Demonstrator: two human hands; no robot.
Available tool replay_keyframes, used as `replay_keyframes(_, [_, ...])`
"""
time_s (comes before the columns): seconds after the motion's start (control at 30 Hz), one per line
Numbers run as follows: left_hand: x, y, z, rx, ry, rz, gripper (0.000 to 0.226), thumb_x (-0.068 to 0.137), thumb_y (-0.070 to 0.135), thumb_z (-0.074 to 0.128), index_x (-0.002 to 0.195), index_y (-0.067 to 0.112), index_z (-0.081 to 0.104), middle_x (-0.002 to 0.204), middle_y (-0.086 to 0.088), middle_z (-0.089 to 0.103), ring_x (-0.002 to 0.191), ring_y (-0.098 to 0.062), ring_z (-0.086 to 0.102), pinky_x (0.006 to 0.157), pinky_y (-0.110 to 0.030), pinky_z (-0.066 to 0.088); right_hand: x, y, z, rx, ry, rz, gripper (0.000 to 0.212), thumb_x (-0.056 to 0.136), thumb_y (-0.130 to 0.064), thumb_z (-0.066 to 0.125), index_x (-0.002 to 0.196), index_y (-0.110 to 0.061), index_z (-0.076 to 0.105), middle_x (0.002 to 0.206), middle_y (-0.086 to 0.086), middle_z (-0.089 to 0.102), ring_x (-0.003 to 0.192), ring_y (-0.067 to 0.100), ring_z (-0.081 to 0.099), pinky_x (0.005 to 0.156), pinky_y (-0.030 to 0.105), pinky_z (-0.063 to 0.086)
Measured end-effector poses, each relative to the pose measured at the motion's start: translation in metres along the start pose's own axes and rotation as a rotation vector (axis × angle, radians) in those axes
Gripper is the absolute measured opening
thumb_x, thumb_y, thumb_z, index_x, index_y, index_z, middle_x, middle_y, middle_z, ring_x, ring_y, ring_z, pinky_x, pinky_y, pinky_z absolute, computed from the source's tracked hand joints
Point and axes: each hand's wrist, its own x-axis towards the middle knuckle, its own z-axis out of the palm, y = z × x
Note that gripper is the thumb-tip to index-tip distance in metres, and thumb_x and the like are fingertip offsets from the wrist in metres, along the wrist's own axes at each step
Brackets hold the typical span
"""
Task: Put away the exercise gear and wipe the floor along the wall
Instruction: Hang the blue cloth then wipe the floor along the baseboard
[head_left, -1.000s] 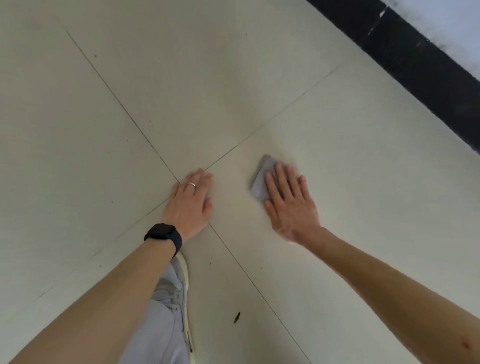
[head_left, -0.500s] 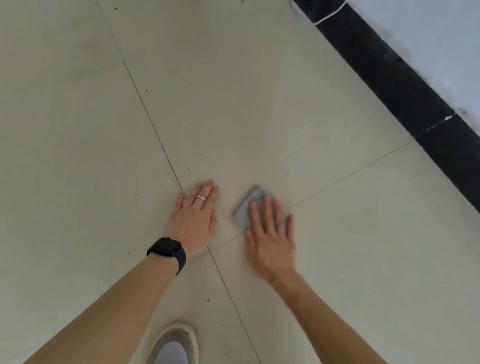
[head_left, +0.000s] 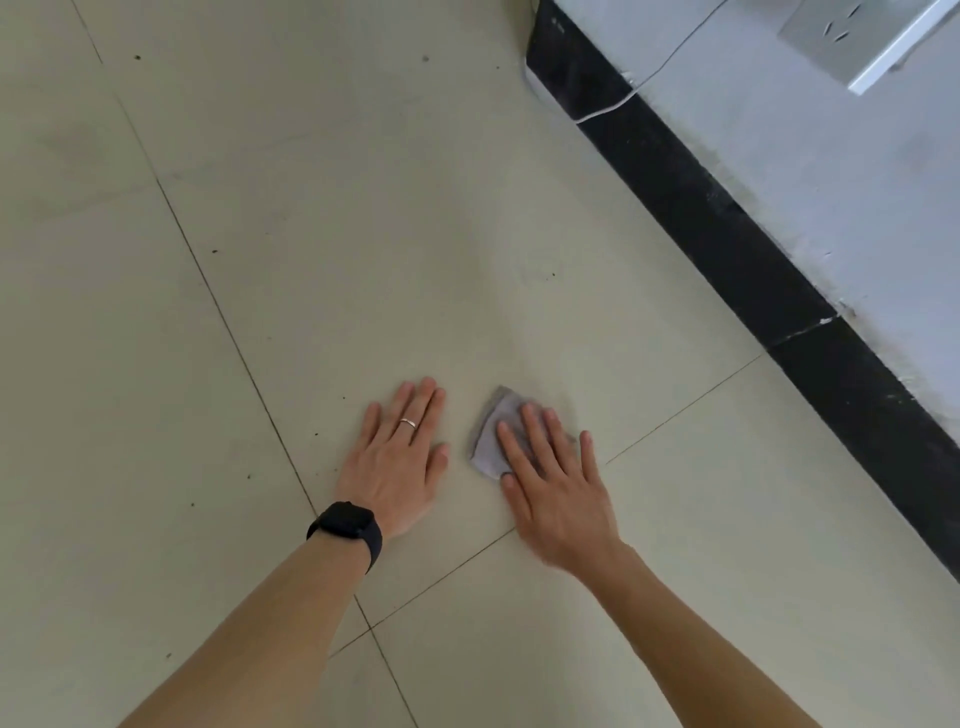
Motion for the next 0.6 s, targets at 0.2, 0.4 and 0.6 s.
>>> replay_keyframes(0.2, [0.0,-0.001,0.016,0.029,0.103,0.004,0.062,0.103,0.042,0.02,0.159,0.018,0.012,0.167,0.003,0.009,0.154,-0.016,0.006,0.122,-0.042,0.007,0.082,0.103,-0.046,0.031,-0.05,0.328,0.058,0.102,-0.054,0.002,0.152,-0.04,-0.024,0.16,-0.011,-0.033,0.148,0.013,-0.028,0.12,0.053,-0.013])
replay_keyframes(0.4, [0.003,-0.003,0.012,0.008,0.109,0.012,0.064,0.101,0.042,0.021,0.159,0.017,0.014,0.167,0.003,0.009,0.154,-0.016,0.007,0.123,-0.045,0.011,0.129,0.159,-0.069,0.197,0.114,0.792,0.064,0.106,-0.043,0.013,0.159,-0.012,-0.008,0.166,0.014,-0.013,0.153,0.032,-0.013,0.123,0.054,-0.003])
replay_keyframes(0.6, [0.002,-0.002,0.011,0.021,0.116,0.017,0.064,0.1,0.042,0.023,0.158,0.015,0.019,0.167,0.002,0.012,0.153,-0.017,0.012,0.122,-0.046,0.014,0.153,0.148,-0.068,0.173,0.138,0.795,0.064,0.107,-0.044,0.015,0.159,-0.014,-0.008,0.165,0.018,-0.016,0.151,0.036,-0.016,0.123,0.054,-0.004])
